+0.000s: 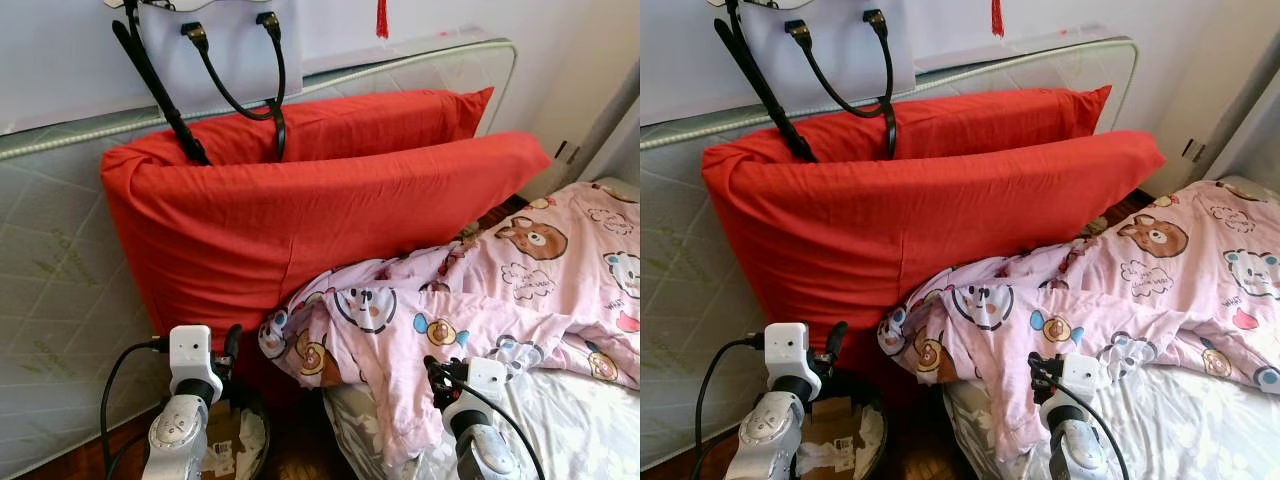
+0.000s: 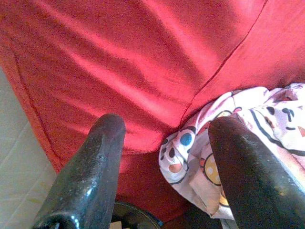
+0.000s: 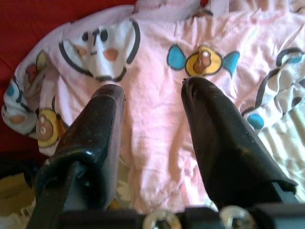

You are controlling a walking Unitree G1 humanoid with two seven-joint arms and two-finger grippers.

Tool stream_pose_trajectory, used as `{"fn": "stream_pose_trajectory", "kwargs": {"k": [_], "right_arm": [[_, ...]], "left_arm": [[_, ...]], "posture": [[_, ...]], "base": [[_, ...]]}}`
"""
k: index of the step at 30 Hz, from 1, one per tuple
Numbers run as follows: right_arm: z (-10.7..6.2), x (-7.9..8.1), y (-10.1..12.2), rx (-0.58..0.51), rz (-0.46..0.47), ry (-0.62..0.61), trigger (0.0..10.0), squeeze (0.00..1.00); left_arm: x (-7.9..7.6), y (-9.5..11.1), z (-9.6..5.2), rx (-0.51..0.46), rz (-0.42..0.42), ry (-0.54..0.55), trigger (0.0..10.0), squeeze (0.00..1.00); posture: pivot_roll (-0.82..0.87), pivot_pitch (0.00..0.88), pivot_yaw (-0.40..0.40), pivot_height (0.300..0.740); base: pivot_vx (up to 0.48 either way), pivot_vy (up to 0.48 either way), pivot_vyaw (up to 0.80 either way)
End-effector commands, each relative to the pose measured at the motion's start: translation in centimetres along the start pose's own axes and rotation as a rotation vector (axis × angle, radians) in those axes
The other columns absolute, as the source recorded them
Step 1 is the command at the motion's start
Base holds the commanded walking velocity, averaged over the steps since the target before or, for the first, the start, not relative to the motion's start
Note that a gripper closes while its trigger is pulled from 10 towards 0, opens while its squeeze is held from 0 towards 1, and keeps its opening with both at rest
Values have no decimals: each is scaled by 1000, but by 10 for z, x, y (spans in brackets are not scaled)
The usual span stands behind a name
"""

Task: Clean up the room

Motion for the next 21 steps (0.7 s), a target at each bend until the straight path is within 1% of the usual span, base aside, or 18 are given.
{"fn": "stream_pose_trajectory", "kwargs": {"k": [1,5,10,15,17,19,21], "right_arm": [[-2,-3,-4,19,-2,-9,10000,0],[-2,-2,-3,7,-13,-4,10000,0],[-1,0,0,-12,-10,-4,10000,0],[0,4,0,2,-18,-3,10000,0],[1,7,-2,28,-24,3,10000,0],[1,9,-2,23,-32,8,10000,0],[0,9,0,-6,-20,6,10000,0]], "left_arm": [[2,0,0,10,-2,1,10000,0],[1,-2,1,19,-5,1,10000,0],[-1,-2,1,27,-8,-1,10000,0],[-2,-3,1,32,-10,-4,10000,0],[-2,-4,1,35,-11,-3,10000,0],[-3,-6,0,38,-11,-3,10000,0],[-3,-6,0,41,-13,-1,10000,0]], "posture": [[-16,11,-54,720],[-15,13,-54,693],[-17,15,-54,693],[-17,18,-54,693],[-17,21,-56,693],[-18,21,-56,673],[-15,23,-57,668]], "base": [[0,0,0],[0,0,0],[0,0,0],[0,0,0],[0,0,0],[0,0,0],[0,0,0]]}}
Point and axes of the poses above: a point about 5 cm out from each wrist's last joint towards the gripper, its own z axis pointing out of the wrist towards the gripper, its own y axis along the axis of the wrist's last joint, x = y × z, the point moved 1 cm from there along z, pointing out of the wrist towards the gripper, and after that the axes turned 9 degrees about -z, right-handed, at the moved point
